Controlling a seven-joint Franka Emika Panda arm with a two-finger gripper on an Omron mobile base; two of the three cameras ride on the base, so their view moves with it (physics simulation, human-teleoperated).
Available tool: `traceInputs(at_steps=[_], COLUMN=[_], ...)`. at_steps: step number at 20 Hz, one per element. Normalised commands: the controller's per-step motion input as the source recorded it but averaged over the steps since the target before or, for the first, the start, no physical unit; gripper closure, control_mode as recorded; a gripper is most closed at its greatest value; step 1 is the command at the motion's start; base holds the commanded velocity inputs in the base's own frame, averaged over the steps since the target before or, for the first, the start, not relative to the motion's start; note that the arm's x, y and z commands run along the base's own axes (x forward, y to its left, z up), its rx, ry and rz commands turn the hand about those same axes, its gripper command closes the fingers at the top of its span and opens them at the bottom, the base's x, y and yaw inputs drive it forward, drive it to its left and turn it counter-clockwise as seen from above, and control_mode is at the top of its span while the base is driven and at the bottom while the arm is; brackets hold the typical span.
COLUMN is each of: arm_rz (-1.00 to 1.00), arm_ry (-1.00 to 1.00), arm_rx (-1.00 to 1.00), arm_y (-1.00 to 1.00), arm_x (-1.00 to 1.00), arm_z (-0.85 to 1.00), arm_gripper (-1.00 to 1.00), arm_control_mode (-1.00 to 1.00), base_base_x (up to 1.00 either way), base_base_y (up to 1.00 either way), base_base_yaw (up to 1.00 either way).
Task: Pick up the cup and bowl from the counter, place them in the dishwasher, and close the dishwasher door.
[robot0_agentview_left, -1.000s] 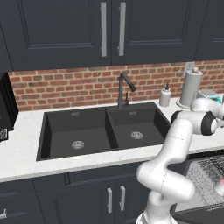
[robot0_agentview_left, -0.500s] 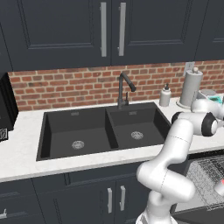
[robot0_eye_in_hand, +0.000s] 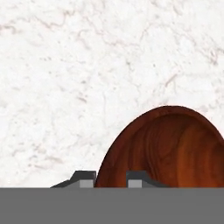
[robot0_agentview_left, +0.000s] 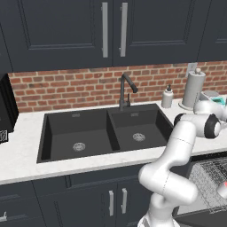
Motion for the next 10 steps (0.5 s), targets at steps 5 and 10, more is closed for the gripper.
traceInputs(at_steps=[5,10], arm_rz=[0.0,-0.01], arm_ry=[0.0,-0.04], arm_rx=[0.09,0.19], arm_y=[0.0,0.2], arm_x=[-0.64,-1.0], arm_z=[0.42,0.51], arm_gripper=[1.0,1.0], arm_control_mode=[-1.0,-1.0], base_base_x=[0.0,0.0], base_base_y=[0.0,0.0], base_base_yaw=[0.0,0.0])
